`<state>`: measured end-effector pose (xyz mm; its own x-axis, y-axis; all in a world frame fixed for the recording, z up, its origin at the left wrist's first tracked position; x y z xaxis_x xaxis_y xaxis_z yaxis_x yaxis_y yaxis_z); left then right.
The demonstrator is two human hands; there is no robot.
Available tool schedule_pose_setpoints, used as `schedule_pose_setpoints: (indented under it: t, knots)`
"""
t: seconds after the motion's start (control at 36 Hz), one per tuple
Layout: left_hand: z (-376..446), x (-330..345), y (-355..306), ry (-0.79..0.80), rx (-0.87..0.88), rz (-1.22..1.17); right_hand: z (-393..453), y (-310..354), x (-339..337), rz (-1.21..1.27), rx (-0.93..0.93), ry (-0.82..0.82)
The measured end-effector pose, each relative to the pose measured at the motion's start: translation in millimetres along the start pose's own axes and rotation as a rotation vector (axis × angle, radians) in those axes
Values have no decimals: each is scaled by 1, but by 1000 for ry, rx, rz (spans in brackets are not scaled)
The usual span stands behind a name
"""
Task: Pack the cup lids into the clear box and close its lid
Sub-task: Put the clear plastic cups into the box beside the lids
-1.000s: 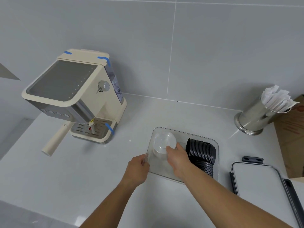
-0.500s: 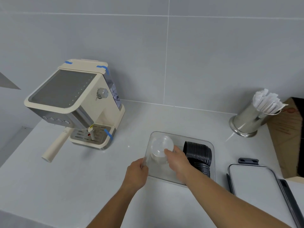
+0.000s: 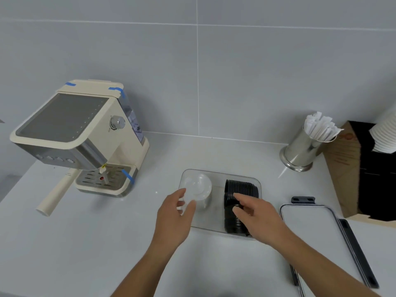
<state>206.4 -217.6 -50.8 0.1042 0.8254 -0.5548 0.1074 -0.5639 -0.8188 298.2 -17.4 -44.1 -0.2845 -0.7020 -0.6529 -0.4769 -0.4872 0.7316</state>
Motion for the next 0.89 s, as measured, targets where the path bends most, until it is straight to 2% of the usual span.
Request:
schedule_pose_setpoints:
  t: [0.11, 0.31, 0.47, 0.89]
  knots:
    - [-9, 20, -15, 136, 19, 12, 0, -16, -10, -298, -225, 10]
    - [-12, 67, -25, 351, -70, 118, 5, -31, -12, -475, -302, 125]
    - [-8, 89, -34, 453, -67, 137, 7, -33, -15, -495, -329, 114]
    - [-6, 96, -20, 478, -106, 49, 7, -66, -17, -456, -357, 53]
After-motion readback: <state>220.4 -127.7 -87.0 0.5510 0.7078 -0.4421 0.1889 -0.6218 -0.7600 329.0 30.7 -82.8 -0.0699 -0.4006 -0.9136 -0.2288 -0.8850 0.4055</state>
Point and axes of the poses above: each hand's wrist, its own z-axis towards the middle knuckle, its own x-axis out of the palm, y = z × x, the point moved 1 cm from there along z, towards the middle knuckle, and after that the axes turned 15 degrees about -y, right-handed, at the moved point
